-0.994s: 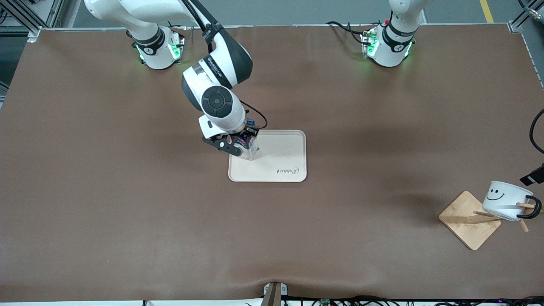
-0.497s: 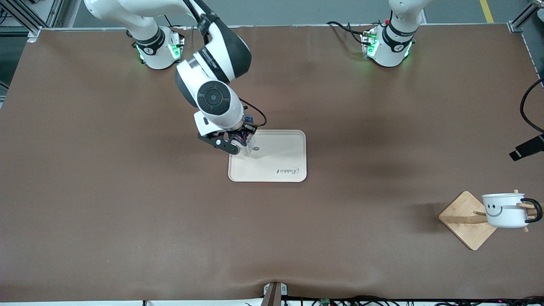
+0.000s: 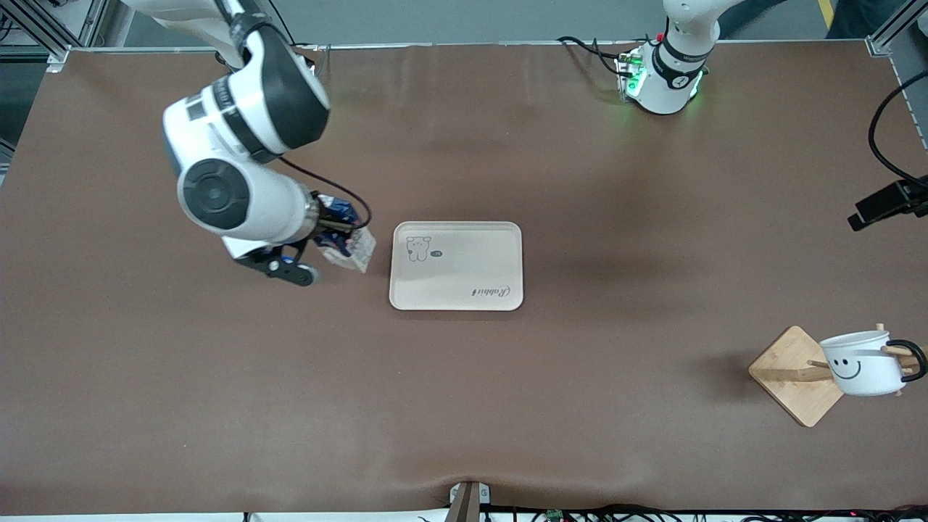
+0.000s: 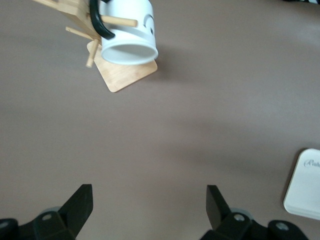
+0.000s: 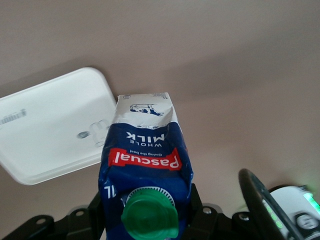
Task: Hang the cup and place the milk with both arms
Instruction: 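Carry the milk carton away from the tray with the right gripper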
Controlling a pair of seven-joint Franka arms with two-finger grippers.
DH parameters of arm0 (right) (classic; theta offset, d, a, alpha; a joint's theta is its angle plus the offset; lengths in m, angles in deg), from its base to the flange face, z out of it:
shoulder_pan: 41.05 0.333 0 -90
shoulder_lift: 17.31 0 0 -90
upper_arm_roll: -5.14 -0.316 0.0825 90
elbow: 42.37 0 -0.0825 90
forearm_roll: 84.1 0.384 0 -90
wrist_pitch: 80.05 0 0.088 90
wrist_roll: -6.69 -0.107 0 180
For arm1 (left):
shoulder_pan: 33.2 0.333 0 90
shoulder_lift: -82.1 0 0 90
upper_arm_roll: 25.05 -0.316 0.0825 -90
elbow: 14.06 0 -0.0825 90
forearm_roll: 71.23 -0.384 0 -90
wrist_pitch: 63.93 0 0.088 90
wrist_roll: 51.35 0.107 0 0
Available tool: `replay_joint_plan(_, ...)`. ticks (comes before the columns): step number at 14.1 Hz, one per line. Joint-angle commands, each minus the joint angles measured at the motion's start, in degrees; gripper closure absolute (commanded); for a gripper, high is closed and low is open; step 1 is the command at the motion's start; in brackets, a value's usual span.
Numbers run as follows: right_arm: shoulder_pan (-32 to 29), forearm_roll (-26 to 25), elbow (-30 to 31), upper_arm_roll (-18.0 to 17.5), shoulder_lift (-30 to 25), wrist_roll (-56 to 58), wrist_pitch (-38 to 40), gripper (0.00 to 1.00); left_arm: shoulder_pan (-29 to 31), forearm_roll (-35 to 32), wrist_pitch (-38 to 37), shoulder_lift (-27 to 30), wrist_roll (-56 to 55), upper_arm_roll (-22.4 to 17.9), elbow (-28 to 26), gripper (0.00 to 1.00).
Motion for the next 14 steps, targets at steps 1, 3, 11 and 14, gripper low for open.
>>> replay_joint_plan(1,-5.04,-3.85,1.35,-0.60,-0.74,9.95,0.84,0.90,0.17,-0.39,-2.33,3.47,1.25,1.04,-0.34,0.00)
replay_joint_plan(3,-10.22,-4.83,1.70,-0.60,-0.57,18.13,0.75,0.90,-4.20,0.14,-3.21,4.88,0.47,-1.67,-0.87,0.00)
replay_joint_plan(11,-22.27,-12.74,10.21,-0.60,-1.97,36.69,-4.94,0.89,-25.30,2.51,-6.38,10.59,0.03,-20.75,-5.17,0.00)
replay_joint_plan(14,-25.27,-12.83,21.17,-0.60,-6.35,38.82,-13.46,0.89,-28.11,2.42,-4.63,12.53,-0.06,-22.25,-7.99,0.00)
